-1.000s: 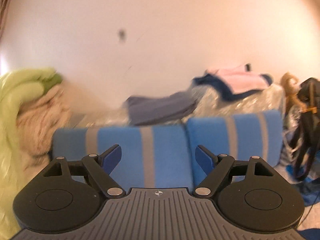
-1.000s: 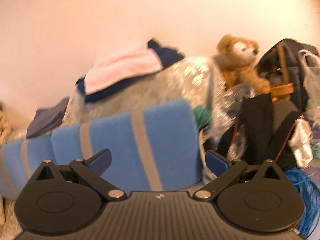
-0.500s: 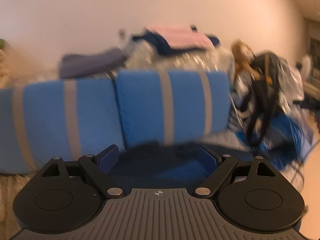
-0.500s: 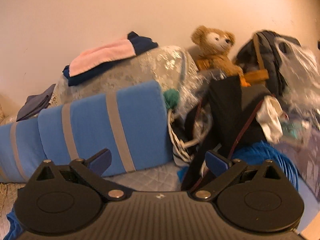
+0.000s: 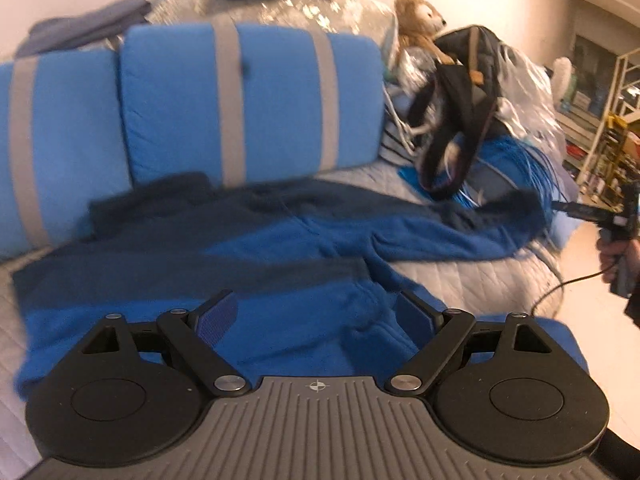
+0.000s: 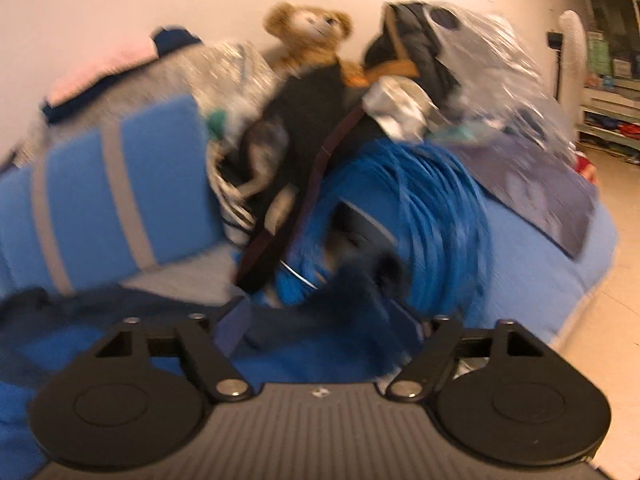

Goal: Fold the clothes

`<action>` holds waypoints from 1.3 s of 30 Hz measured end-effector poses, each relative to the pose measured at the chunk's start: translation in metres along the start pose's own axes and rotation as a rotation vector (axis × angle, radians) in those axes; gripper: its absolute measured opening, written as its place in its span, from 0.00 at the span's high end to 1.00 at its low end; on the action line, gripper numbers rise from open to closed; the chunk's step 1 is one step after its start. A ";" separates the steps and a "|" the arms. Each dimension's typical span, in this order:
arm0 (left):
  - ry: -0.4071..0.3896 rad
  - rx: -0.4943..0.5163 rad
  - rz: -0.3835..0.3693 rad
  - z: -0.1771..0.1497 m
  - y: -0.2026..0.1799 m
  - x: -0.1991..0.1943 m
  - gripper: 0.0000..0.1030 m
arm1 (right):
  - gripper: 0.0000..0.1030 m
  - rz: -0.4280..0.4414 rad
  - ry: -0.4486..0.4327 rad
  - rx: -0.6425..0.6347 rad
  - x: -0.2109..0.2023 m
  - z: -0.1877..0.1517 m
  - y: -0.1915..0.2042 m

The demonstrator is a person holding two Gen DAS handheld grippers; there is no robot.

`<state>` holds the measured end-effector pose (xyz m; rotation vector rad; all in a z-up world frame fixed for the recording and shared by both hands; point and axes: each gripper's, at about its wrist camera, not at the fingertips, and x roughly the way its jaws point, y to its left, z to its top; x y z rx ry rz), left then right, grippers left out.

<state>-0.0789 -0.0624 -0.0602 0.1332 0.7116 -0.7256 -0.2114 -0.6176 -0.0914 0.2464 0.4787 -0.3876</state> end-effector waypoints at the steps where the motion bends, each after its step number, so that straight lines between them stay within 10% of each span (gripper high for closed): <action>1: 0.011 -0.005 -0.009 -0.003 -0.002 0.005 0.16 | 0.35 -0.018 0.005 -0.006 0.005 -0.007 -0.004; 21: 0.016 -0.043 -0.025 -0.005 -0.012 0.006 0.16 | 0.80 -0.091 -0.006 0.119 0.078 -0.037 -0.031; 39: -0.147 -0.272 -0.043 0.032 -0.002 0.021 0.16 | 0.87 0.228 -0.003 -0.189 0.023 0.046 0.134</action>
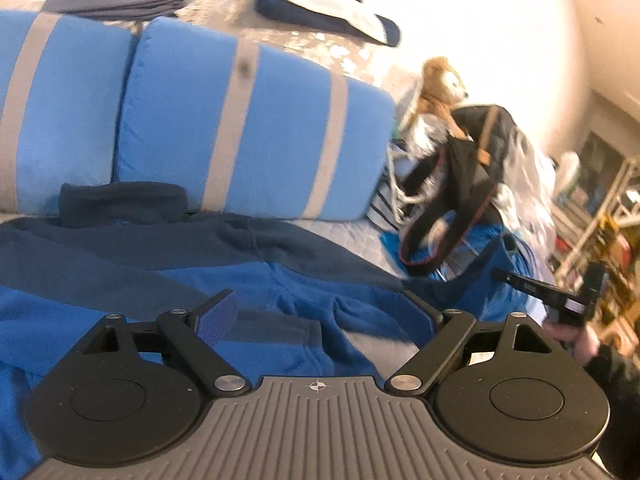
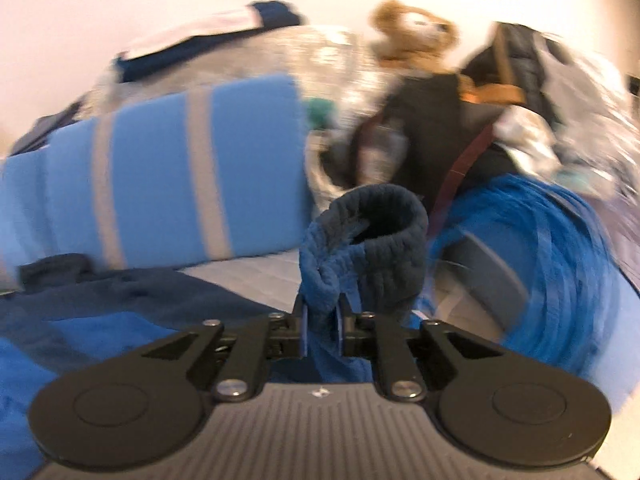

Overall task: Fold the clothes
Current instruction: 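Pull the sleeve cuff with the right gripper toward the hoodie body, then open the right gripper to release the sleeve cuff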

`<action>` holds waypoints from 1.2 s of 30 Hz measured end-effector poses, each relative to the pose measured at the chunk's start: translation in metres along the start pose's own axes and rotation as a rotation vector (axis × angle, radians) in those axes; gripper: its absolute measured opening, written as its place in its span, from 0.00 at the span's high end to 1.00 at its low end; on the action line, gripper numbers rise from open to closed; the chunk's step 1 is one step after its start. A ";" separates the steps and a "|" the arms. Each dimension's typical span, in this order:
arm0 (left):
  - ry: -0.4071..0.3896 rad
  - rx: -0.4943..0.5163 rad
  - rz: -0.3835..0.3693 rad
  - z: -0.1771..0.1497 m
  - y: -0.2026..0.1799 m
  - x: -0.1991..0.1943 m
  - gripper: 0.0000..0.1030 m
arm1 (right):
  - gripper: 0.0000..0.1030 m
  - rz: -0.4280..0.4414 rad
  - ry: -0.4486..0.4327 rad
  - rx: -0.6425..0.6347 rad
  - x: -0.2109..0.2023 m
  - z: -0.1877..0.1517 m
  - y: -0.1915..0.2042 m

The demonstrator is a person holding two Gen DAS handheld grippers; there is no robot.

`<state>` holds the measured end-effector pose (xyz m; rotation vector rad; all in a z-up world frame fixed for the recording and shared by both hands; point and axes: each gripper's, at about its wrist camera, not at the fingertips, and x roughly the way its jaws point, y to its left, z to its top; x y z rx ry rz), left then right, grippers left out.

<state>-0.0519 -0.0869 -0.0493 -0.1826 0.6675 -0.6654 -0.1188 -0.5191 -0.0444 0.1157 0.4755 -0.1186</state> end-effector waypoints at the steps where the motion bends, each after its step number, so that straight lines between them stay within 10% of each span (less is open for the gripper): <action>1: -0.007 -0.019 0.005 -0.002 0.004 0.005 0.16 | 0.87 0.024 0.008 -0.008 0.001 0.006 0.011; 9: -0.025 -0.228 -0.036 -0.027 0.060 0.025 0.16 | 0.88 0.226 0.092 -0.125 0.027 0.045 0.125; 22: -0.064 -0.501 -0.024 -0.035 0.117 0.016 0.15 | 0.88 0.463 0.300 -0.370 0.094 -0.004 0.293; 29: -0.031 -0.518 -0.025 -0.039 0.121 0.018 0.16 | 0.23 0.633 0.378 -0.606 0.083 -0.033 0.325; 36: -0.012 -0.523 -0.035 -0.039 0.119 0.020 0.16 | 0.25 0.665 0.380 -0.865 0.075 -0.048 0.309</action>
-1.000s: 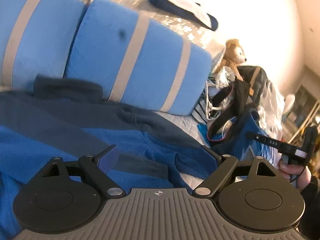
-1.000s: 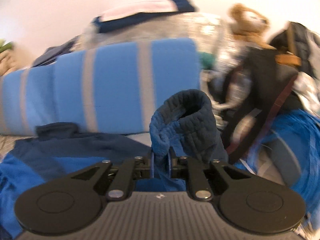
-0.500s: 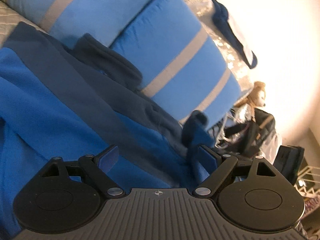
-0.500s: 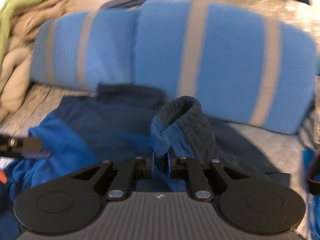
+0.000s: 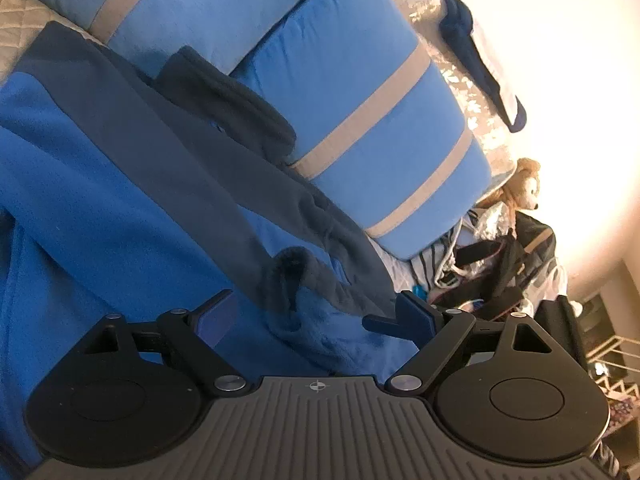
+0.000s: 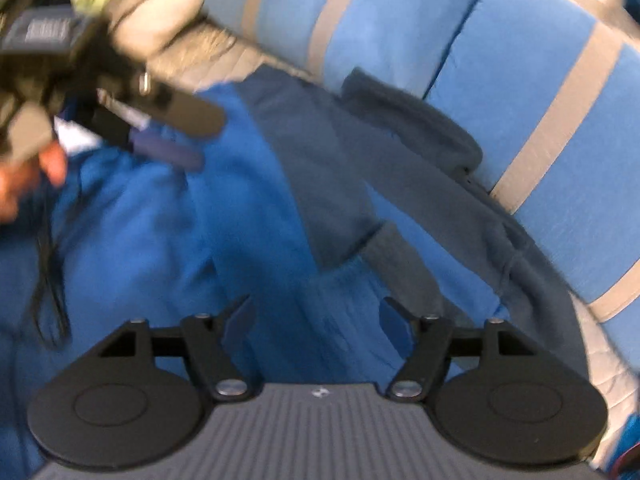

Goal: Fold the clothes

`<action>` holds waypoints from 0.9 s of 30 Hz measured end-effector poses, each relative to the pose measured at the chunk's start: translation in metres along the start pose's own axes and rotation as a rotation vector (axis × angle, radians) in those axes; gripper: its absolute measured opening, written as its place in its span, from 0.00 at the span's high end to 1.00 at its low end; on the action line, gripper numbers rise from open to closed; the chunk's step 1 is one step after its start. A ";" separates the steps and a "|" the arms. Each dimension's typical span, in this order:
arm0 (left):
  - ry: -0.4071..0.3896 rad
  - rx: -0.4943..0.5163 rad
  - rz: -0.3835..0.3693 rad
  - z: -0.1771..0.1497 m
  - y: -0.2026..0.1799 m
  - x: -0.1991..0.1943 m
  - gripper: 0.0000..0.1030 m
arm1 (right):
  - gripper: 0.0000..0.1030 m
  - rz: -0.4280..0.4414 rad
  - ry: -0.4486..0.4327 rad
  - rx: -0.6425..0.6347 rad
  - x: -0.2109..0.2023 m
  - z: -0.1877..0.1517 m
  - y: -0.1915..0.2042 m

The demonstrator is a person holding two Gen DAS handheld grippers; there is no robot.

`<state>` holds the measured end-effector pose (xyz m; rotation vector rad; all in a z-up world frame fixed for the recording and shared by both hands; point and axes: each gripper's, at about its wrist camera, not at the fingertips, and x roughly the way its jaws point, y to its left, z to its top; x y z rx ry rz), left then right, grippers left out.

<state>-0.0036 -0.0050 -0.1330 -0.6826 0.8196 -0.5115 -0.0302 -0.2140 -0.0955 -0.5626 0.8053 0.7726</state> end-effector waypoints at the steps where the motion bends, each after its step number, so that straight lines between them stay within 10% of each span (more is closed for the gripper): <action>1: 0.004 0.002 -0.001 0.000 0.000 0.000 0.16 | 0.26 0.003 0.008 -0.009 0.000 -0.002 -0.003; 17: 0.038 0.003 0.005 -0.002 0.001 0.007 0.16 | 0.49 0.157 0.077 -0.047 0.033 -0.006 0.008; 27: 0.056 0.006 0.001 -0.003 0.001 0.009 0.16 | 0.60 0.036 0.070 -0.068 0.030 0.004 0.000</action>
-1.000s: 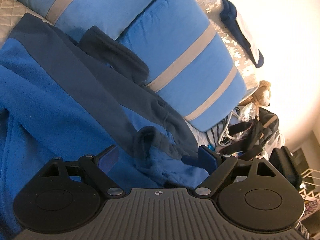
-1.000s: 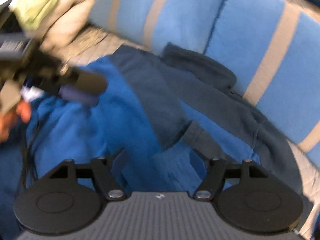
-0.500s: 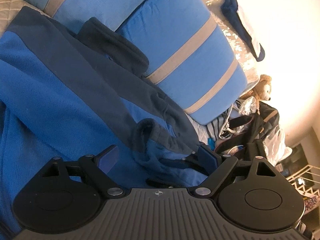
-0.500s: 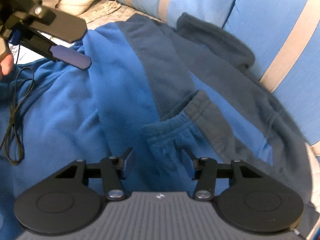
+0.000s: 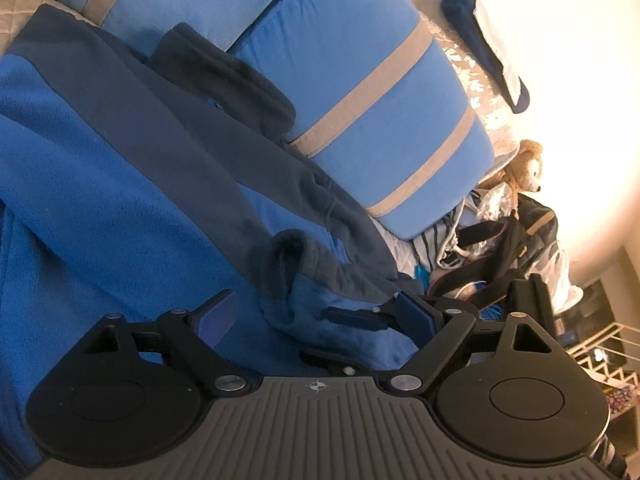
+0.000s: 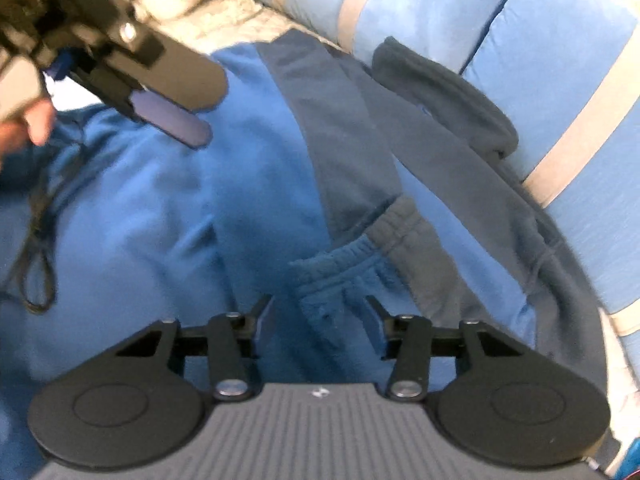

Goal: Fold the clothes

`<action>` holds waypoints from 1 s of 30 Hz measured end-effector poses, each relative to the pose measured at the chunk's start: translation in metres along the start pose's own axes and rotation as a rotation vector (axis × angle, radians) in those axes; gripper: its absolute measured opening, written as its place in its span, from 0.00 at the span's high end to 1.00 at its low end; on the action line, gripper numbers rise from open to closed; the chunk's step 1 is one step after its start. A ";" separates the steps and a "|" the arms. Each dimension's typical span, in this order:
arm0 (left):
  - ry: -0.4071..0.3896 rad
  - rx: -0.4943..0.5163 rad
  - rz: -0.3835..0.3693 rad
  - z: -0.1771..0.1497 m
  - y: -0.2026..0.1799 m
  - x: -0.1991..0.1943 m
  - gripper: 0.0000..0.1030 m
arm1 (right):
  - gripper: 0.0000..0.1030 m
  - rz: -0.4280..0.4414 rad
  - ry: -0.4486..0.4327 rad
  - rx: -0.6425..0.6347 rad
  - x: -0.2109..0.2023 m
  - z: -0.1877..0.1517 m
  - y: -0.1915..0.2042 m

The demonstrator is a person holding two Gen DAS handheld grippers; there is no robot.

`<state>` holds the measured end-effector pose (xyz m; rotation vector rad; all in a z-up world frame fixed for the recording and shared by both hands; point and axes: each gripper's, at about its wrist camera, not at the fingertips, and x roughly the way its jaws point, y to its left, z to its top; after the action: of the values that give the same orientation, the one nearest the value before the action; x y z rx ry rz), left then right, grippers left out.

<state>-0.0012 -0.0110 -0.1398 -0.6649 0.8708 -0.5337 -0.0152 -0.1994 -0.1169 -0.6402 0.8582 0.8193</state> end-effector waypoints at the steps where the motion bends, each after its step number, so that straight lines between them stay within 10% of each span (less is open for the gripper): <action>1: 0.000 -0.001 -0.001 0.000 0.000 0.000 0.16 | 0.70 -0.016 0.011 -0.006 0.003 0.000 0.002; 8: 0.011 -0.030 0.013 -0.001 0.007 0.002 0.16 | 0.91 -0.175 -0.004 -0.110 0.003 -0.004 0.030; 18: 0.186 -0.321 -0.016 0.003 0.005 0.018 0.16 | 0.93 -0.498 -0.155 -0.382 -0.040 -0.032 0.081; 30: 0.263 -0.471 -0.069 -0.003 -0.012 0.084 0.25 | 0.93 -0.597 -0.219 -0.534 -0.056 -0.050 0.111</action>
<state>0.0403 -0.0761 -0.1758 -1.0723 1.2427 -0.4864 -0.1492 -0.1975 -0.1133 -1.1817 0.2072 0.5491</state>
